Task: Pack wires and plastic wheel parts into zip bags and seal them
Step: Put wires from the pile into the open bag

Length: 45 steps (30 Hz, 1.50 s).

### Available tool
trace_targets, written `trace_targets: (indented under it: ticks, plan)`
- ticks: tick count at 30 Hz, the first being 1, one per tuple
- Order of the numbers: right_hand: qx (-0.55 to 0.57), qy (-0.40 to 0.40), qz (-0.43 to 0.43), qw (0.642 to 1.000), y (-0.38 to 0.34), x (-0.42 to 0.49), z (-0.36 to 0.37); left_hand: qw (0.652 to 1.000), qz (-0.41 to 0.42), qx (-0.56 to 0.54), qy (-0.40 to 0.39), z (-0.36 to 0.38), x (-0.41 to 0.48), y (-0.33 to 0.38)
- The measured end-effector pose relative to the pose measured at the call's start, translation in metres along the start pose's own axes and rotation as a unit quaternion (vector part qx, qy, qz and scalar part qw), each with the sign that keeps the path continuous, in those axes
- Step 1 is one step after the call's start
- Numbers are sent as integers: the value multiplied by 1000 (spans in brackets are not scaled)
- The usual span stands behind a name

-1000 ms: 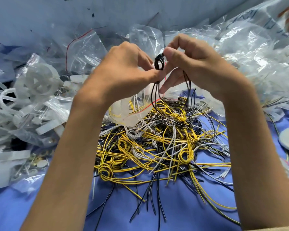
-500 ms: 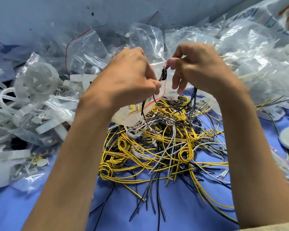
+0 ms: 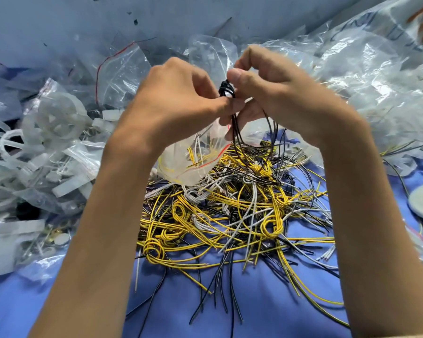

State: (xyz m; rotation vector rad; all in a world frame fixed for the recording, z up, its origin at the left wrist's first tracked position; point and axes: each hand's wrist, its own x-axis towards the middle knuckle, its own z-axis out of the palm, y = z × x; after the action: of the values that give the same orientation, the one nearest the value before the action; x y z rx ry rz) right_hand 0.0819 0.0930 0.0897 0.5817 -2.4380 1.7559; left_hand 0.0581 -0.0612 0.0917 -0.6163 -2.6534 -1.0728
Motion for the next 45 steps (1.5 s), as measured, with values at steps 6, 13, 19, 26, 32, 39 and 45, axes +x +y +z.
trace_targets:
  ticks: [6,13,19,26,32,39,45]
  plan:
    - [-34,-37,8,999,2,-1,-4,998,56,-18,28,-3,-2,1]
    - [-131,-45,-5,990,4,-4,-18,999,10,2,45,-9,2,-12]
    - [-170,-4,1,985,0,-10,-28,999,1,38,-9,-14,2,-17]
    - [-238,33,-7,971,-6,-14,-35,987,-9,97,-125,-10,-2,-12]
    - [-273,100,-40,956,-12,-6,-16,987,-22,108,-117,-9,2,-16]
    - [-362,16,35,931,-2,7,17,996,-25,76,-34,-10,1,-13]
    - [-368,-182,81,908,-4,1,11,997,-17,67,-40,-7,3,-15]
